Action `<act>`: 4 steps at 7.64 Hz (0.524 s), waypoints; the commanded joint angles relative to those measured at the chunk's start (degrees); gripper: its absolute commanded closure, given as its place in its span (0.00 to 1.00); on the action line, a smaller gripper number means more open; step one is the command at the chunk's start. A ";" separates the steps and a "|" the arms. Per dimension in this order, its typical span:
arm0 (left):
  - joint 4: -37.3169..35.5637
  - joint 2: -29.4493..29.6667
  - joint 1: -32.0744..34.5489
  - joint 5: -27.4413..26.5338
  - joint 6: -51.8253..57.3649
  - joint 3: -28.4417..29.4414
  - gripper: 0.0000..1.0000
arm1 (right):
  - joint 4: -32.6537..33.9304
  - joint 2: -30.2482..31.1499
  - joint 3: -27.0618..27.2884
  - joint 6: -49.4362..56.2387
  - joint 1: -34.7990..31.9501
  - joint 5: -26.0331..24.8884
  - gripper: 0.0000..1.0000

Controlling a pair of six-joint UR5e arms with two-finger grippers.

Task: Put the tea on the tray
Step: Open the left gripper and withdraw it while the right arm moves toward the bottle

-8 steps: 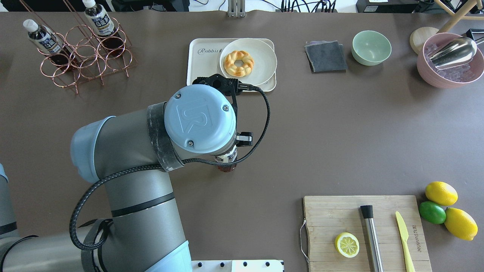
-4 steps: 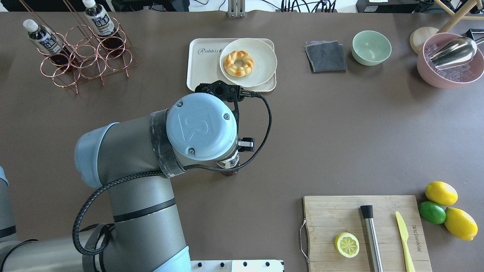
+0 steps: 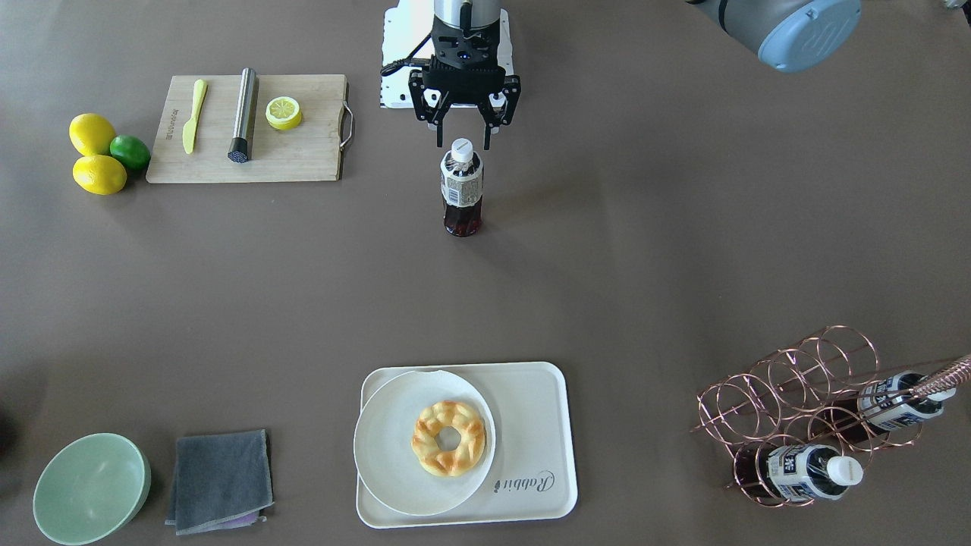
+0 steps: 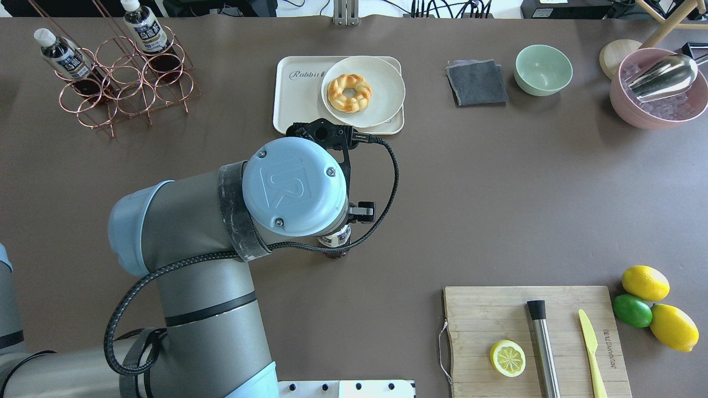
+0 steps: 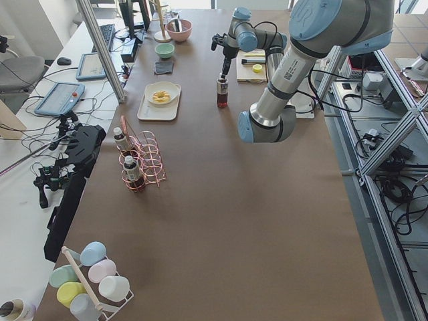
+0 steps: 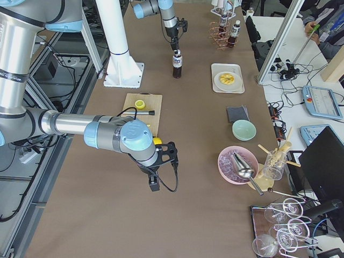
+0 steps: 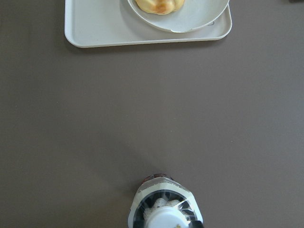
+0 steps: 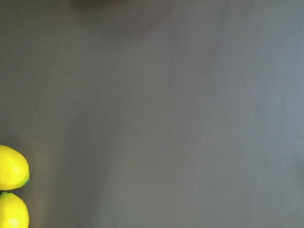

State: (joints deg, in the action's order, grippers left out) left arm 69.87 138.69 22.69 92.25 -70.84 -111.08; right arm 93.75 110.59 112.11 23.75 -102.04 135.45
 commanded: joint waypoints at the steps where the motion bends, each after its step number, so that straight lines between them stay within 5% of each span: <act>1: -0.17 0.01 0.69 0.47 1.40 -2.28 0.06 | 0.21 -4.66 -0.22 -5.07 1.31 3.75 0.00; 3: -0.26 -2.52 4.88 3.17 8.13 -4.13 0.04 | -0.14 -9.75 1.70 -17.71 7.61 7.02 0.00; 4: -0.18 -5.42 8.83 9.37 14.09 -4.92 0.04 | -0.06 -14.21 2.41 -25.43 12.08 7.19 0.00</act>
State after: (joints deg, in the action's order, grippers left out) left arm 69.59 137.23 26.03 94.41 -65.17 -114.59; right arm 93.73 102.69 113.30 10.36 -96.61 141.61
